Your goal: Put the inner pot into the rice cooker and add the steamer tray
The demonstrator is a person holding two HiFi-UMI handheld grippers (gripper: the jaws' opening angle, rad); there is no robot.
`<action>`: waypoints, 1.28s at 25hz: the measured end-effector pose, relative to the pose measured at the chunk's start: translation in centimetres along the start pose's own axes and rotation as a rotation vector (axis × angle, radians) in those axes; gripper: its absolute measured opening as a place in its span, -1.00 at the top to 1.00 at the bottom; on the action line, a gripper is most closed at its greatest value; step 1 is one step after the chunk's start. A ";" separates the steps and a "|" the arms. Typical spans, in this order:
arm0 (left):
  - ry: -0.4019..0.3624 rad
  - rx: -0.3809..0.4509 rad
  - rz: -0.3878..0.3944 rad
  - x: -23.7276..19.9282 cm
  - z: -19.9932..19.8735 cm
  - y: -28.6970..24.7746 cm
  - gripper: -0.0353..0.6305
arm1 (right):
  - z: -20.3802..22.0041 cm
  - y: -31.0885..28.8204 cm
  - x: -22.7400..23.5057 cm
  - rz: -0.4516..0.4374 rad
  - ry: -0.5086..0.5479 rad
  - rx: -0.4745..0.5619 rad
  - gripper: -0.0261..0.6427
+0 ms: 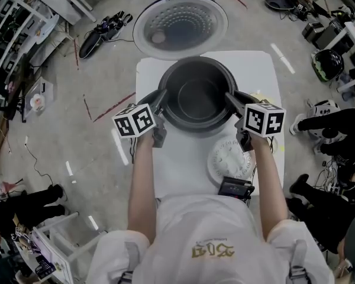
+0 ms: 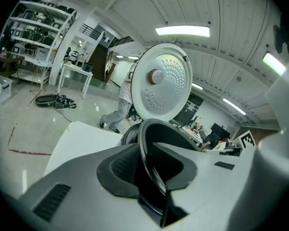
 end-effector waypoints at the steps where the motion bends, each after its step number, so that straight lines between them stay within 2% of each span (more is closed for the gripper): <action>1: -0.026 -0.009 -0.017 0.0 0.0 0.0 0.58 | 0.0 0.0 -0.1 0.006 0.010 0.000 0.59; 4: -0.133 -0.036 -0.109 0.0 0.0 -0.2 0.56 | 0.0 -0.1 -0.1 0.041 0.052 -0.013 0.57; 5: -0.167 -0.041 -0.138 0.0 -0.1 -0.2 0.61 | 0.0 -0.1 -0.1 0.053 0.064 -0.017 0.56; 7: -0.205 -0.045 -0.159 0.0 -0.2 -0.1 0.62 | 0.0 -0.2 0.0 0.074 0.078 -0.019 0.55; 13: -0.212 -0.053 -0.131 0.2 0.2 0.0 0.52 | 0.1 -0.2 -0.2 0.183 0.183 -0.025 0.51; 19: -0.232 -0.034 -0.131 0.8 0.5 0.4 0.45 | 0.3 0.6 -0.3 0.226 0.224 0.001 0.51; 27: -0.247 0.042 -0.118 1.8 0.1 2.5 0.41 | 0.7 2.6 -0.7 0.260 0.202 0.069 0.48; 32: -0.248 0.065 -0.099 2.4 0.8 3.7 0.39 | 2.3 3.9 -1.1 0.264 0.165 0.088 0.48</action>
Point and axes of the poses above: the fingertips, and each gripper's own axes: y backward along the fingers, x to its right, z out of its underside, the point moved 3 cm from there along y, backward along the fingers, and after that the axes turned 8 degrees about -x, right-handed, at the moved point
